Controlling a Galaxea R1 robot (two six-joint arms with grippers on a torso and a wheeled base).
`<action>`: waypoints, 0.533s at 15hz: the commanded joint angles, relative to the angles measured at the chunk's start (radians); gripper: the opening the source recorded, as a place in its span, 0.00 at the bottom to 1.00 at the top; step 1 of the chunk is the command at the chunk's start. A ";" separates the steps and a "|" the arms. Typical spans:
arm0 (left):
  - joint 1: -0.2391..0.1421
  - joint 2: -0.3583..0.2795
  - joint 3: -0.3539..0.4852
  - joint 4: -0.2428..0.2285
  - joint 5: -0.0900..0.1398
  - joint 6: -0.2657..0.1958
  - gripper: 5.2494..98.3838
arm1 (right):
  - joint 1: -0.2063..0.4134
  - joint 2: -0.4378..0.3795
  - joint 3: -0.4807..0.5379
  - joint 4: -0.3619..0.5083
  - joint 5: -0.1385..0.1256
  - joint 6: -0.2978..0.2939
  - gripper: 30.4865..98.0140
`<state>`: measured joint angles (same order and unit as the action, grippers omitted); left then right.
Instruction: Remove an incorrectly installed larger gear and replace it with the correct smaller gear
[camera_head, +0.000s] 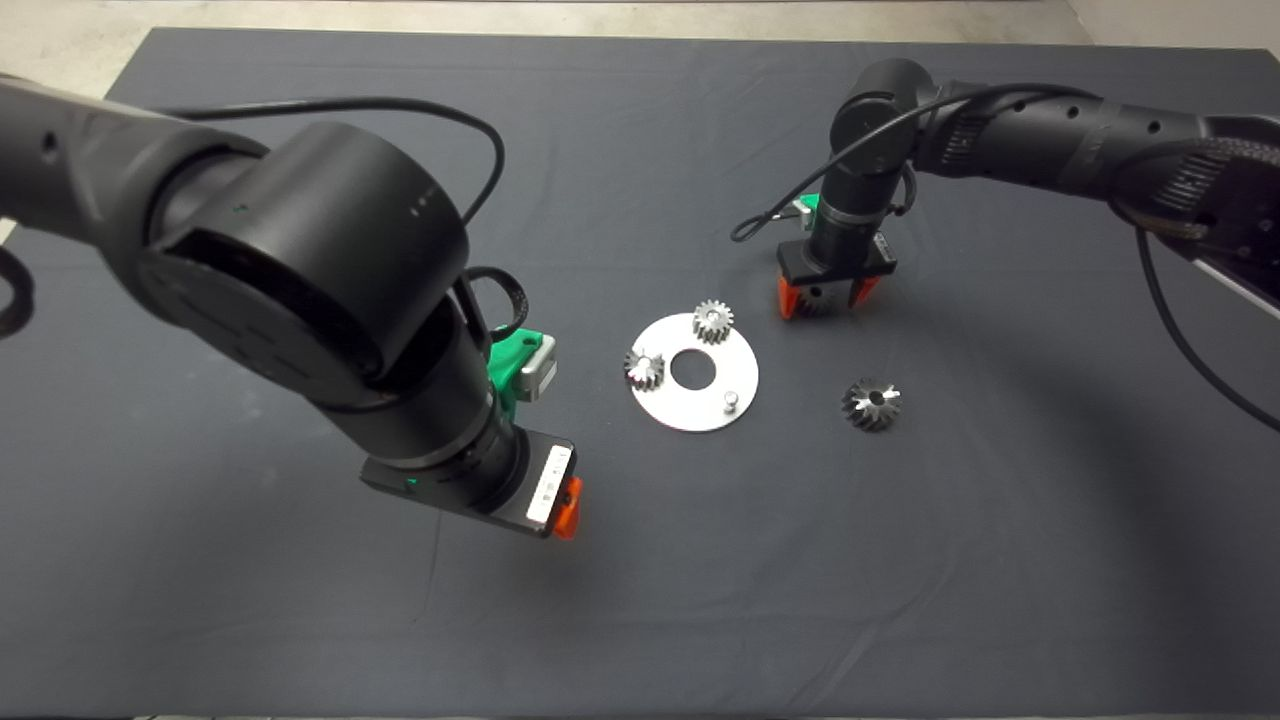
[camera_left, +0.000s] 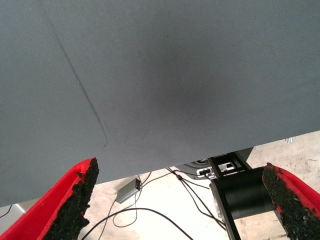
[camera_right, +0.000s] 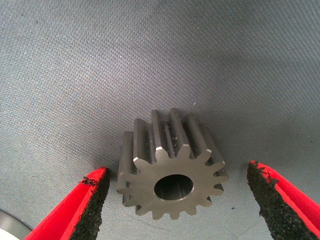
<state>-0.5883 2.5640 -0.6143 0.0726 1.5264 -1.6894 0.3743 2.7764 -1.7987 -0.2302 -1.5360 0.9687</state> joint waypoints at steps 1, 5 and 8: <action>-0.021 0.008 -0.002 0.003 0.069 0.000 0.84 | 0.015 -0.005 -0.016 -0.058 -0.085 0.001 0.63; -0.021 0.006 0.004 0.003 0.069 0.000 0.84 | 0.011 -0.001 -0.016 -0.074 -0.086 -0.002 0.63; -0.021 0.006 -0.001 0.003 0.069 0.000 0.84 | 0.000 0.007 -0.014 -0.107 -0.085 -0.005 0.62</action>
<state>-0.5883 2.5685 -0.6157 0.0726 1.5264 -1.6894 0.3738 2.7768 -1.8011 -0.2328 -1.5355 0.9653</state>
